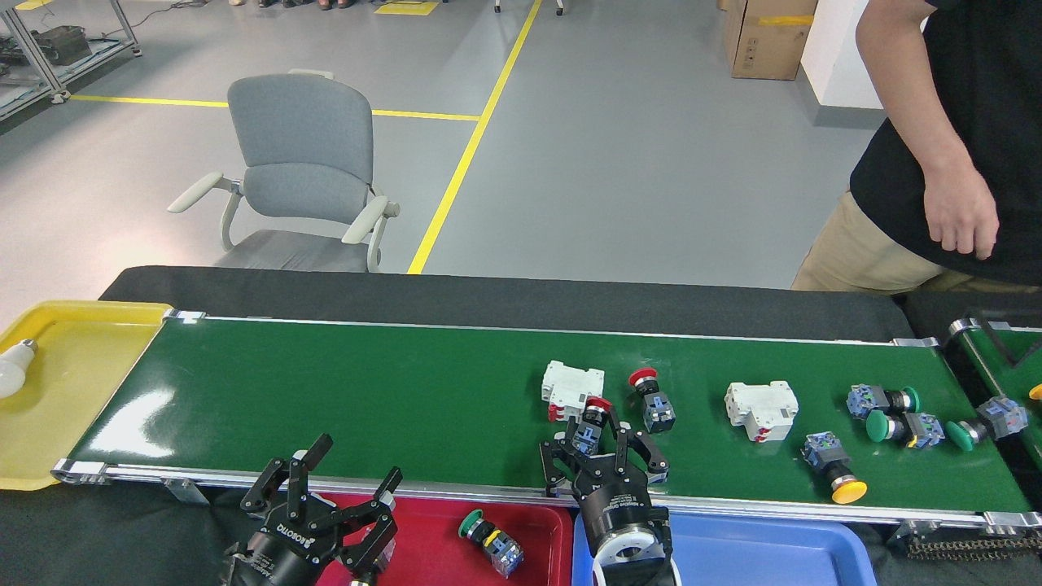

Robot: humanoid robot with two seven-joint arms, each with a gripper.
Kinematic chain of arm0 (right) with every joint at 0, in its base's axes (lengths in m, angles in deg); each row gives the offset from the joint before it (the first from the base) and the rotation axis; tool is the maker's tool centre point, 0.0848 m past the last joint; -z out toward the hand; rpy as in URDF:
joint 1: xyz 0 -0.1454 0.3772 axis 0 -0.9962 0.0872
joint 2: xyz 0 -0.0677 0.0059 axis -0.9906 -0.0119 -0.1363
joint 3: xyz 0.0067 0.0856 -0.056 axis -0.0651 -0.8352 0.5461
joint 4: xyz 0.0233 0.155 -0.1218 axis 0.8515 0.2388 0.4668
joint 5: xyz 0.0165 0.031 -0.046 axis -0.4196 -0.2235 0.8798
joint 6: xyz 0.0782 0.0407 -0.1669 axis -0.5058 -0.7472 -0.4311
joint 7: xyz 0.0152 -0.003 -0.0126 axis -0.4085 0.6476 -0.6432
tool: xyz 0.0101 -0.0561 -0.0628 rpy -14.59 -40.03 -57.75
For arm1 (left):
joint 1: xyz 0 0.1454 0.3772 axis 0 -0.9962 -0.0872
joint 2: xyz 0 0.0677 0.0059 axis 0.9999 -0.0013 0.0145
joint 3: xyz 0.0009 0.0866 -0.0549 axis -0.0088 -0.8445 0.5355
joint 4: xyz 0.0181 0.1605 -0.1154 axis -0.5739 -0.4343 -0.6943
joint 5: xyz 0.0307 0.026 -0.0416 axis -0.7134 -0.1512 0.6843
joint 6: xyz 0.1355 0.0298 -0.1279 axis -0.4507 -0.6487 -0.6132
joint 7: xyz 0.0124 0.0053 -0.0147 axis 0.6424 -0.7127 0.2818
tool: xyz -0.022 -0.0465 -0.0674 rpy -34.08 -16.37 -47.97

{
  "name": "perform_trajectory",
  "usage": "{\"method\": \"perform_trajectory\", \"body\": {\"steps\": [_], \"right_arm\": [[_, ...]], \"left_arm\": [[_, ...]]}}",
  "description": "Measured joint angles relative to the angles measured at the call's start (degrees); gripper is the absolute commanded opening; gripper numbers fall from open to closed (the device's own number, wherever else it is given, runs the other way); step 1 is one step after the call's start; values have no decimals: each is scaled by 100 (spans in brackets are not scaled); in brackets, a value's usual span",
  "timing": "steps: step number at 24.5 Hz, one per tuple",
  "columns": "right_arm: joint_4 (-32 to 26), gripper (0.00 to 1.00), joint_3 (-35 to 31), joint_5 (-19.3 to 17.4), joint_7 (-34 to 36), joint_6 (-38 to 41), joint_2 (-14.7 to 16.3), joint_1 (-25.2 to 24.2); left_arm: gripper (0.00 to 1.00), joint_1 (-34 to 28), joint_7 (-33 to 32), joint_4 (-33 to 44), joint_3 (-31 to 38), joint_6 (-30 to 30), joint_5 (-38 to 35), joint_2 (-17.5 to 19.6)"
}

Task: Pick switch part from conveyor to tray

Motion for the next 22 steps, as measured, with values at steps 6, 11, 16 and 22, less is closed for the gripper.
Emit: {"method": "perform_trajectory", "body": {"steps": [6, 11, 16, 22], "right_arm": [[-177, 8, 147, 2, -17, 20, 10, -54], [-1236, 48, 1343, 24, 1, 54, 474, -502], [-1577, 100, 2435, 15, 474, 126, 954, -592], [-1650, 100, 2386, 12, 611, 138, 991, -614]], "left_arm": [[100, -114, -2, 1, 37, 10, 0, 0], [100, -189, -2, 49, 154, 10, 0, 0], [100, -197, -3, 54, 153, 12, -1, -1], [100, -25, -72, -27, -56, -32, -175, -156]]}}
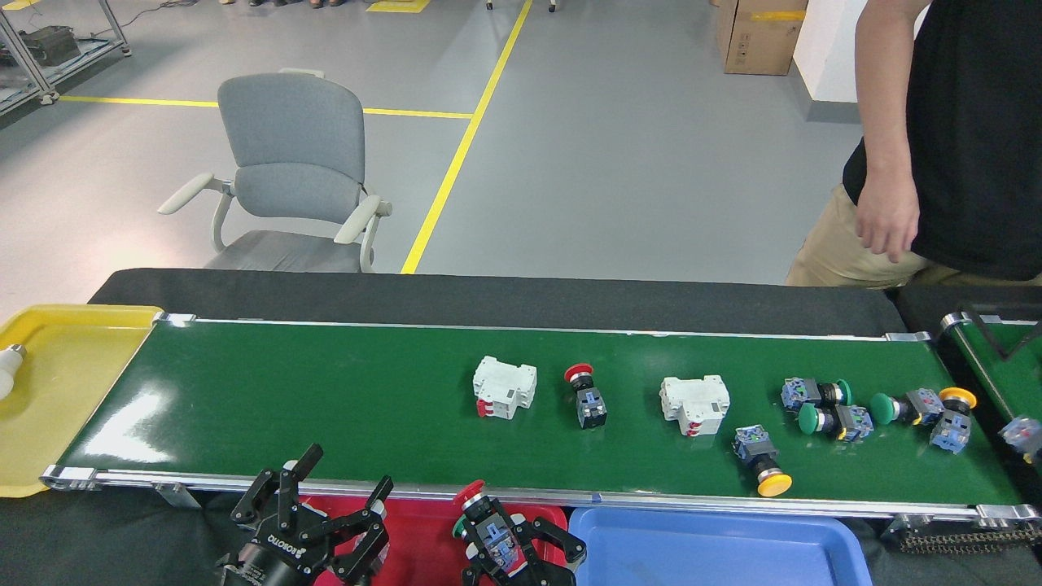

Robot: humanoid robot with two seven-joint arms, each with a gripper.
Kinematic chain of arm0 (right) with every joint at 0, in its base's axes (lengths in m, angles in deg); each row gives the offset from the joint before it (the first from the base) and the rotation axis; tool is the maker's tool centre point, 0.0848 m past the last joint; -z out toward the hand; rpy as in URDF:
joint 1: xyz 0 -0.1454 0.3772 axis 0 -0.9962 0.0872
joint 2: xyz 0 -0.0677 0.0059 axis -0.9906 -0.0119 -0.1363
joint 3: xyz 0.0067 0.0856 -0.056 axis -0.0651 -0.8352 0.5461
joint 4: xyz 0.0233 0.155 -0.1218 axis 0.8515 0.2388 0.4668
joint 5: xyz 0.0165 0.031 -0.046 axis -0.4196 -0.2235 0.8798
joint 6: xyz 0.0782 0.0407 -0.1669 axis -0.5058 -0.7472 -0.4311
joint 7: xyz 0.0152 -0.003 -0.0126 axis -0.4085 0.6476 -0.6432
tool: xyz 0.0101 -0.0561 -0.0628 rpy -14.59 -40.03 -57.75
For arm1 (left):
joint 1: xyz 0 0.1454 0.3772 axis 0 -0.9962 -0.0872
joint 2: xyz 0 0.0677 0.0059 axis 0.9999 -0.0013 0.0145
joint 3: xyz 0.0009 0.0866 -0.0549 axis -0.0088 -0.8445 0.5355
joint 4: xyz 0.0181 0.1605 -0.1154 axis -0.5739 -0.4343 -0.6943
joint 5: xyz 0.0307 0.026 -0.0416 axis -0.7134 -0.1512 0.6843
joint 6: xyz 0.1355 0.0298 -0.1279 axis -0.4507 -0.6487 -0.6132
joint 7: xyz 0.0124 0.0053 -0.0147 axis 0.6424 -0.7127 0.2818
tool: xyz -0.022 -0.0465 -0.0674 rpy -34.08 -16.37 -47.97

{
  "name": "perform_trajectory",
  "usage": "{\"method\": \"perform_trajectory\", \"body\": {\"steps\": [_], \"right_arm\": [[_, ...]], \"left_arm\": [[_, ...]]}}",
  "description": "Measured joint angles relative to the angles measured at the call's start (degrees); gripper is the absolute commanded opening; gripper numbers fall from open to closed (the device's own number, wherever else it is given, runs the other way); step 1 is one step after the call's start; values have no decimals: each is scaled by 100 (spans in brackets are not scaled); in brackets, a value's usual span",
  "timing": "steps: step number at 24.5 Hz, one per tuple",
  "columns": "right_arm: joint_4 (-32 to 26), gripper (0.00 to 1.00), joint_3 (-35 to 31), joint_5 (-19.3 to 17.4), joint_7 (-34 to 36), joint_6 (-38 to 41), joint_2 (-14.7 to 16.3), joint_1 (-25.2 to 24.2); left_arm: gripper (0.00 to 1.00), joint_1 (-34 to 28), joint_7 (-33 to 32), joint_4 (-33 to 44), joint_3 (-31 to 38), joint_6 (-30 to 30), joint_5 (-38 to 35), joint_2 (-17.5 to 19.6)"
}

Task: Pick switch part from conveyor to tray

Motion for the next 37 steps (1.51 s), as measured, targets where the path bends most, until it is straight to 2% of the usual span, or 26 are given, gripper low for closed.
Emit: {"method": "perform_trajectory", "body": {"steps": [4, 5, 6, 7, 8, 9, 10, 11, 12, 13, 17, 19, 21, 23, 25, 27, 28, 29, 32, 34, 37], "right_arm": [[-108, 100, -219, -3, 25, -13, 127, -196], [-111, 97, -222, -5, 27, -7, 132, -200], [-122, 86, -223, -6, 30, -2, 132, -200], [-133, 57, -222, -6, 31, 3, 132, -201], [-140, 13, -223, -6, 32, 11, 132, -201], [-144, 5, -222, -6, 32, 21, 133, -197], [-146, 4, -219, -6, 34, 55, 157, -189], [-150, 20, -219, -6, 35, 169, 239, -176], [-150, 71, -226, -6, 44, 346, 335, -171], [-150, 99, -237, -9, 65, 516, 353, -171], [-202, 99, -335, -38, 50, 944, 351, -168], [-401, 99, -660, -50, 45, 1022, 371, -224], [-645, 99, -1110, -208, 33, 1071, 548, -416], [-738, 99, -1558, -530, 71, 1116, 807, -619], [-754, 99, -2054, -744, 262, 1140, 893, -852], [-762, 99, -2758, -865, 583, 1148, 862, -1382], [-758, 99, -3105, -909, 686, 1134, 792, -1654], [-751, 99, -3498, -948, 808, 1126, 632, -1923], [-695, 99, -4353, -987, 972, 1118, 307, -2372], [-644, 99, -4628, -991, 1008, 1127, 301, -2432], [-622, 99, -4703, -994, 1029, 1153, 300, -2430]], "left_arm": [[100, 683, -234, -541, -392, -269, -439, -407], [100, 844, -269, -689, -451, -298, -458, -492], [100, 976, -307, -837, -488, -339, -467, -548], [100, 1085, -344, -1006, -504, -359, -469, -579], [100, 1157, -367, -1131, -508, -373, -470, -598], [100, 1237, -382, -1263, -508, -379, -470, -626], [100, 1334, -392, -1400, -509, -389, -471, -662], [100, 1439, -400, -1531, -510, -397, -471, -705], [100, 1535, -404, -1647, -511, -408, -471, -743], [100, 1577, -405, -1713, -521, -414, -473, -761], [100, 1726, -410, -2018, -545, -509, -476, -792], [98, 1825, -410, -2230, -545, -569, -477, -825], [97, 1922, -419, -2423, -545, -699, -477, -829], [94, 2009, -429, -2590, -544, -899, -477, -829], [81, 2040, -422, -2640, -529, -1032, -477, -826], [54, 2044, -400, -2665, -500, -1099, -473, -804], [37, 2043, -395, -2680, -485, -1122, -461, -787], [26, 2044, -389, -2687, -471, -1123, -430, -778], [15, 2044, -373, -2750, -408, -1138, -232, -774], [11, 2044, -371, -2797, -394, -1140, -142, -761], [9, 2045, -365, -2803, -385, -1148, -130, -761]]}}
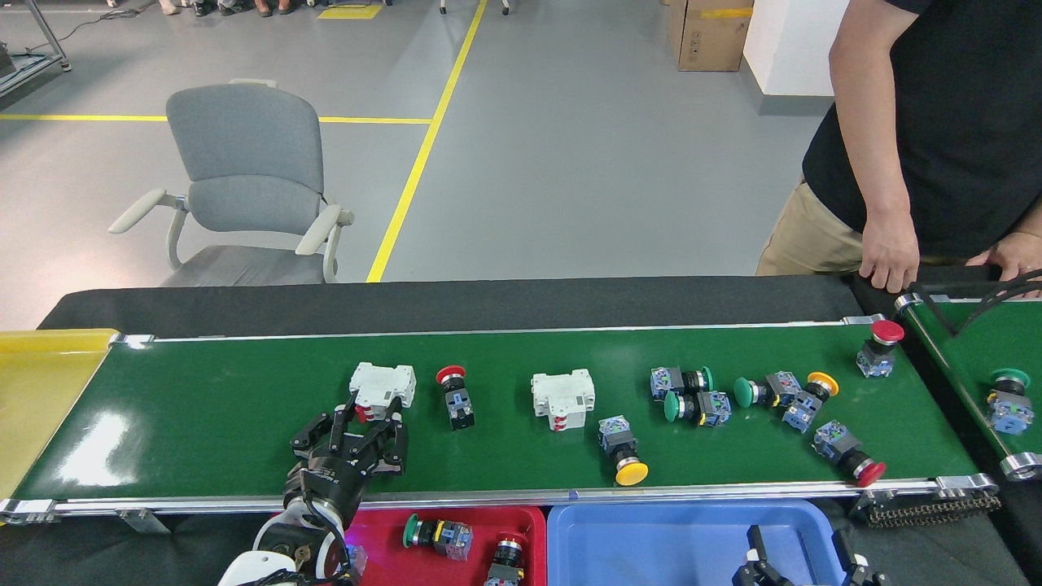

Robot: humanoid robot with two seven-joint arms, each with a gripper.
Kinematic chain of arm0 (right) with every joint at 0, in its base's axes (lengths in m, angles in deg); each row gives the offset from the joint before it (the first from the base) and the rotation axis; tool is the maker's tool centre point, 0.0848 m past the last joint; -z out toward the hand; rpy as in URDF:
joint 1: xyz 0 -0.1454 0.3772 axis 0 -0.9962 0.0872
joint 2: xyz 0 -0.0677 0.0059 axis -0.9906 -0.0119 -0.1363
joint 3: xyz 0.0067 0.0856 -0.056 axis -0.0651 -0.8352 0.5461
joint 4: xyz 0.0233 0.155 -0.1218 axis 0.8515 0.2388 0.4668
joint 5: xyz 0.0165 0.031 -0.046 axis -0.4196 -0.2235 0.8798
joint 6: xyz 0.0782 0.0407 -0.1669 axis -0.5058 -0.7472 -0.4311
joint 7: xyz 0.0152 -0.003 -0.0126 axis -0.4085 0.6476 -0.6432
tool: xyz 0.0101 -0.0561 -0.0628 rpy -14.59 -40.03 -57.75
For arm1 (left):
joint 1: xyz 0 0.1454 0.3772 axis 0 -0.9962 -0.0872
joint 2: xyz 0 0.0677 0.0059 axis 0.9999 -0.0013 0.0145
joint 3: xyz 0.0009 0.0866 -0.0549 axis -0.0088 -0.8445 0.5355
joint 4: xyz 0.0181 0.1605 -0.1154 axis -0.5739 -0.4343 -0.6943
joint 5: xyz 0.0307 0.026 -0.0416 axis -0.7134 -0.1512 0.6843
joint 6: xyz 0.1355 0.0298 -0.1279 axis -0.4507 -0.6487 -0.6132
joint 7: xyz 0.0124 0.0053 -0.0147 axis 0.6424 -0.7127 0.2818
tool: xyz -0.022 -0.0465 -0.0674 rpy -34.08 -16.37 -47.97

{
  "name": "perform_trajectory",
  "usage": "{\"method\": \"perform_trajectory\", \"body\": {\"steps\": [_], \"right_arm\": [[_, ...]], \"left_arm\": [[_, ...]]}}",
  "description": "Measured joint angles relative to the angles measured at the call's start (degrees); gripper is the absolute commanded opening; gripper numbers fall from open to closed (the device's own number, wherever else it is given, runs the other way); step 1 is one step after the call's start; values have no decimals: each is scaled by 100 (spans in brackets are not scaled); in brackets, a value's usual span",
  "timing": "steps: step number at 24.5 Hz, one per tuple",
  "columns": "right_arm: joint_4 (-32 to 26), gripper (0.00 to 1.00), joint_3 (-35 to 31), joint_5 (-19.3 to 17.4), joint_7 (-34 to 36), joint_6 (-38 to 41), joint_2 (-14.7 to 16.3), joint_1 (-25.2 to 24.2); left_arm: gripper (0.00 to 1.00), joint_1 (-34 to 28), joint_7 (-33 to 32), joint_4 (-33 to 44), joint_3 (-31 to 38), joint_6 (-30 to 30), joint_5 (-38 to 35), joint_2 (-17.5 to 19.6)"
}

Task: Pick switch part from conveyor to tray

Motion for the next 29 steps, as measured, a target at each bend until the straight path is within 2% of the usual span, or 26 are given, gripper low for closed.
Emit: {"method": "perform_trajectory", "body": {"steps": [5, 7, 10, 14, 18, 22, 24, 25, 26, 27, 28, 29], "right_arm": [[3, 99, -8, 0, -310, 21, 37, 20], [28, 99, -67, -3, -486, 33, 112, 42], [49, 99, -334, -4, -655, 1, 116, 105], [92, 99, -476, -4, -788, -14, 116, 285], [237, 99, -481, -4, -895, -16, 116, 561], [589, 99, -468, 3, -968, -19, 142, 992], [750, 98, -444, 27, -1005, -19, 142, 1199], [822, 93, -431, 32, -1019, -20, 139, 1280], [876, 82, -411, 37, -1026, -19, 128, 1343], [917, 69, -368, 47, -1034, -19, 125, 1381], [940, 49, -309, 56, -1040, -19, 126, 1398], [954, 29, -246, 67, -1045, -20, 129, 1400]], "left_arm": [[9, -57, 12, 106, -1, -18, 0, -2], [9, -152, 22, 516, -6, 72, 29, 9], [9, -381, 13, 1274, 98, 520, 50, 125], [9, -1119, -8, 2082, 52, 1259, 24, 157], [10, -1500, -42, 2404, -946, 1695, -358, 105], [11, -1597, -58, 2422, -1731, 1735, -837, -275], [19, -1598, -68, 2422, -1879, 1686, -1022, -483], [30, -1598, -84, 2413, -1948, 1678, -1146, -568], [49, -1599, -111, 2401, -2014, 1674, -1277, -640], [73, -1601, -136, 2400, -2071, 1660, -1378, -671], [94, -1618, -152, 2401, -2120, 1588, -1473, -683], [100, -1645, -166, 2403, -2190, 1462, -1570, -683]]}}
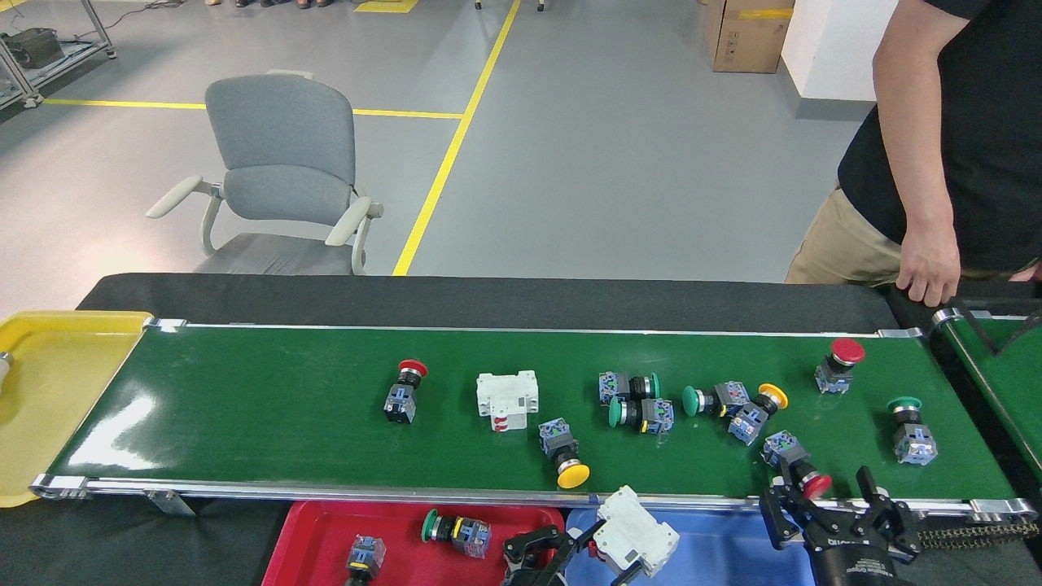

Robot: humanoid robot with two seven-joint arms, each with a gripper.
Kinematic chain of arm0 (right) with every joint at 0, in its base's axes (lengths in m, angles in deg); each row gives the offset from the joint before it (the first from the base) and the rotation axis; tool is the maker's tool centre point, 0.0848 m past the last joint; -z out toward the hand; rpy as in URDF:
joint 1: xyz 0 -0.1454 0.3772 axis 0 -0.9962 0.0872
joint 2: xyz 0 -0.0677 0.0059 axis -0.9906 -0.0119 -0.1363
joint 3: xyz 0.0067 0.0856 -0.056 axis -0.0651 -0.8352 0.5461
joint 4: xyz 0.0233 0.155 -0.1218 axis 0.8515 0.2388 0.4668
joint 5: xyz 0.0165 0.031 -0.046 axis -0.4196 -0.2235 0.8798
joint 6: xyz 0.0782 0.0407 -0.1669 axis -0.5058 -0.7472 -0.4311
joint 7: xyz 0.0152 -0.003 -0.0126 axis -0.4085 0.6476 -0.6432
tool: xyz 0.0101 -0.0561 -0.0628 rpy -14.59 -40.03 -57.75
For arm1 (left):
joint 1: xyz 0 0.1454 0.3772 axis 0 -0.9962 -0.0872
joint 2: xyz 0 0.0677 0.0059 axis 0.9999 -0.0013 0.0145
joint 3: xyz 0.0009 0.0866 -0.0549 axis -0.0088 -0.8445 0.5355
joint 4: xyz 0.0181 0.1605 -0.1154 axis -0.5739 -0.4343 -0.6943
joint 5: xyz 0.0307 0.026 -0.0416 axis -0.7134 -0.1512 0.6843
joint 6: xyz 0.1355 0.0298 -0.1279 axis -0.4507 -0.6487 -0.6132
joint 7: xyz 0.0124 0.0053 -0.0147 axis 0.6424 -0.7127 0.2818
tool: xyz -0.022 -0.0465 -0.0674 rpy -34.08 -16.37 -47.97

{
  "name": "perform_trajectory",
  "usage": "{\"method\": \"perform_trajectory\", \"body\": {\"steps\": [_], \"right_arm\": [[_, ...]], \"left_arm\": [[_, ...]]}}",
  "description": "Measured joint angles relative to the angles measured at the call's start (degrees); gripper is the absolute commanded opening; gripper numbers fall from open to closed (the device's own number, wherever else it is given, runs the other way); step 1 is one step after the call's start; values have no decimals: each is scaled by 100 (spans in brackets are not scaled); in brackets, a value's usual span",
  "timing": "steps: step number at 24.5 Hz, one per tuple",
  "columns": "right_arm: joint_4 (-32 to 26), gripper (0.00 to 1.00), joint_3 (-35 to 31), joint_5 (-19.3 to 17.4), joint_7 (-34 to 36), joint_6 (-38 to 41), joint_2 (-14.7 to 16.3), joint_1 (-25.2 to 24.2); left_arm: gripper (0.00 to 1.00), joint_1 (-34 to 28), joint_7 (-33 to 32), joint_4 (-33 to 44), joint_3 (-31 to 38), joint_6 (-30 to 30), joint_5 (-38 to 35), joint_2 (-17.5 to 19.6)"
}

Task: Pick switch part from conveyor to tray

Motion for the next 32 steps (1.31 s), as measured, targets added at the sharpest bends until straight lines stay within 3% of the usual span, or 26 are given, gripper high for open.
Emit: {"method": "perform_trajectory", "body": {"steps": [2, 3, 8, 12, 14, 17, 18, 19, 20, 21, 23, 26, 30, 32], "right_arm": [[7, 11, 79, 30, -20, -7, 20, 0], [7, 7, 93, 46, -40, -11, 48, 0], [0, 2, 101, 47, -128, 42, 184, -1], [-296, 3, 94, 28, -144, 438, 185, -90], [-672, 3, 91, 27, -144, 1093, 185, -228], [-932, 5, 201, 50, -136, 2620, 127, -226], [-930, 11, 381, 96, -131, 3137, 29, -179], [-918, 35, 574, 154, -128, 3491, -35, -92], [-870, 75, 862, 274, -127, 3801, -92, 68], [-790, 100, 1175, 430, -127, 3995, -150, 228], [-442, 100, 1790, 736, -133, 4264, -435, 516], [-189, 100, 2079, 831, -139, 4364, -506, 662], [-446, 100, 2006, 772, -149, 4399, -522, 628], [-723, 99, 1484, 664, -163, 3998, -574, 367]], "left_arm": [[100, -10, -10, 22, -121, -235, -124, 0], [100, -12, -12, 53, -171, -319, -147, 1], [100, -207, -22, 336, 50, -580, -156, 9], [100, -625, -19, 708, 1601, -1040, 21, 274], [100, -730, -8, 720, 2718, -1127, 451, 472], [100, -880, 17, 631, 4005, -642, 1393, 870], [100, -908, 20, 552, 4176, -498, 1555, 981], [100, -912, 20, 454, 4280, -405, 1635, 1070], [100, -912, 20, 364, 4335, -326, 1685, 1144], [100, -912, 20, 288, 4362, -271, 1709, 1204], [100, -913, 20, 180, 4391, -201, 1730, 1285], [100, -833, 14, 56, 4392, -137, 1736, 1299], [100, -444, 12, -337, 4363, -65, 1911, 1595], [100, -305, 12, -569, 4346, 22, 2099, 1710]]}}
